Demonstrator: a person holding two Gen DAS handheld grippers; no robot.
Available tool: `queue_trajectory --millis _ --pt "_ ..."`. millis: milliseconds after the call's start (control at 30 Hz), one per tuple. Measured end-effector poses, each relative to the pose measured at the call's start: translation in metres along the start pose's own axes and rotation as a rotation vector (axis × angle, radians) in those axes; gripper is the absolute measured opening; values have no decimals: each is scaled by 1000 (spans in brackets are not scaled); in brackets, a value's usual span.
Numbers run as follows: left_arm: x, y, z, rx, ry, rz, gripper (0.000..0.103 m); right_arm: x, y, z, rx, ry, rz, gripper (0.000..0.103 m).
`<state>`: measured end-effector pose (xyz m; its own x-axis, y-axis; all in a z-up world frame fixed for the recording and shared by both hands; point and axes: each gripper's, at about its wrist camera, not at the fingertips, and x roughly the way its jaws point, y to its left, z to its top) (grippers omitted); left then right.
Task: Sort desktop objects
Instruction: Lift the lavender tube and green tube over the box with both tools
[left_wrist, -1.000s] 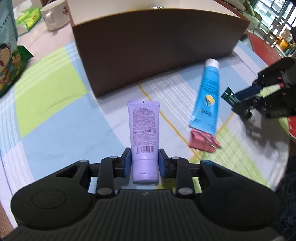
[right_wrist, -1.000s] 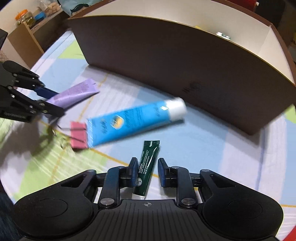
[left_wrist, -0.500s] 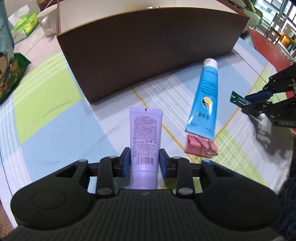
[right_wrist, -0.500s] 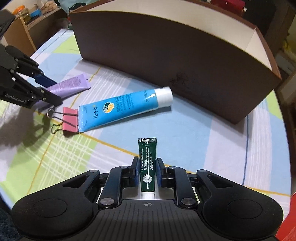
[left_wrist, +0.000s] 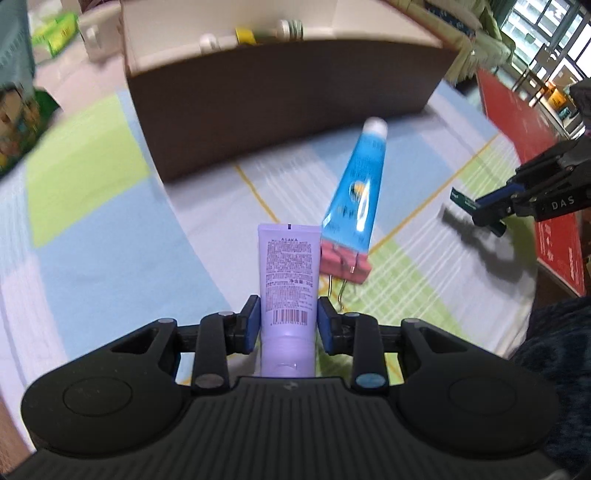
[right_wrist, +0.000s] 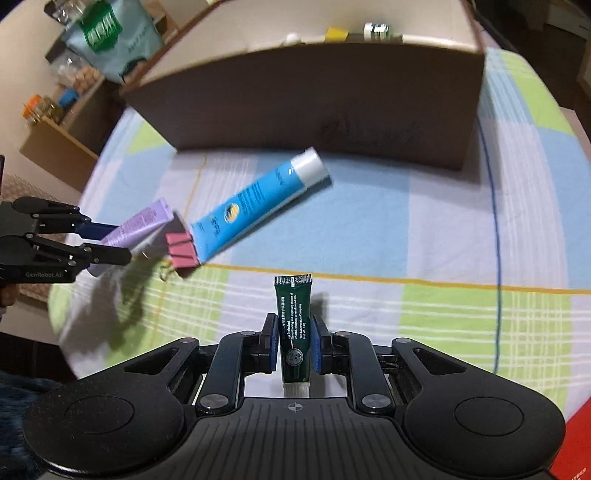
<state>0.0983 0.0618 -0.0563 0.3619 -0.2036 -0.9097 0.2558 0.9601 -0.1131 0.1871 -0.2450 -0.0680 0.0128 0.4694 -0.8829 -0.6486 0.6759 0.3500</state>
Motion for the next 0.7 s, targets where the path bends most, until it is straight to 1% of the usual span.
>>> queue_trajectory --millis 167,300,533,700 --pt "-40 0 22 35 -83 41 27 -28 2 17 -23 -56 6 16" --pt "-64 -1 41 79 -126 69 27 -49 8 34 -85 -98 -5 16" --pt "-89 -3 76 145 -171 98 27 -81 21 64 -202 -163 -34 16" --pt "-97 -3 104 178 -208 126 27 -97 26 90 -259 -208 -59 16"
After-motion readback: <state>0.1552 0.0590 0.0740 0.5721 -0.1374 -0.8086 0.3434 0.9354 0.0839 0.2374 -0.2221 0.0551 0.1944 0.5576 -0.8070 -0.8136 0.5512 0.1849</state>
